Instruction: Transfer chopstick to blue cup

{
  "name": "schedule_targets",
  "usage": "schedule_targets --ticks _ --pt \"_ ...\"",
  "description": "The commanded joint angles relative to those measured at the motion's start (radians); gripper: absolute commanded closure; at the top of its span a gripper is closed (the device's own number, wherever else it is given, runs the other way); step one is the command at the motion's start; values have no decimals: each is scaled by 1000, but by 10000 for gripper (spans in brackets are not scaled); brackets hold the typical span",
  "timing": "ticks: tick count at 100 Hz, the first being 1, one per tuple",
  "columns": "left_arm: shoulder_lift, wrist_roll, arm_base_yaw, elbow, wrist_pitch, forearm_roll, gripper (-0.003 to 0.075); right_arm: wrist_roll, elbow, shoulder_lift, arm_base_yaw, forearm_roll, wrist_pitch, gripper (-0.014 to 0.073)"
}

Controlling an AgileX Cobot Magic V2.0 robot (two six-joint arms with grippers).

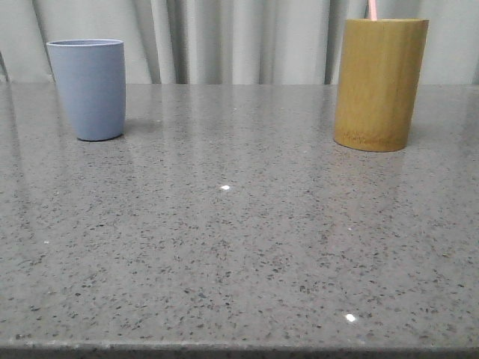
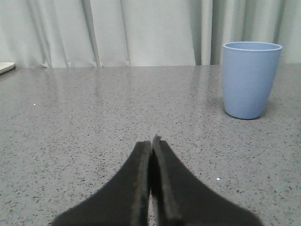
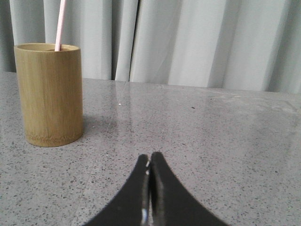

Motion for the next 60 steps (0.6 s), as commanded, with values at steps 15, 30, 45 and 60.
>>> schedule_targets --ticks 15,30,45,60 --pt "-35 -3 0 9 -78 -7 739 -3 1 -21 -7 -11 -72 654" --pt "-35 -3 0 9 -79 -7 739 -3 1 -21 -7 -11 -72 654" --pt "-35 -3 0 9 -99 -7 739 -3 1 -21 -7 -11 -72 654" --pt "-35 -3 0 9 -132 -7 739 -3 1 -21 -7 -5 -93 654"
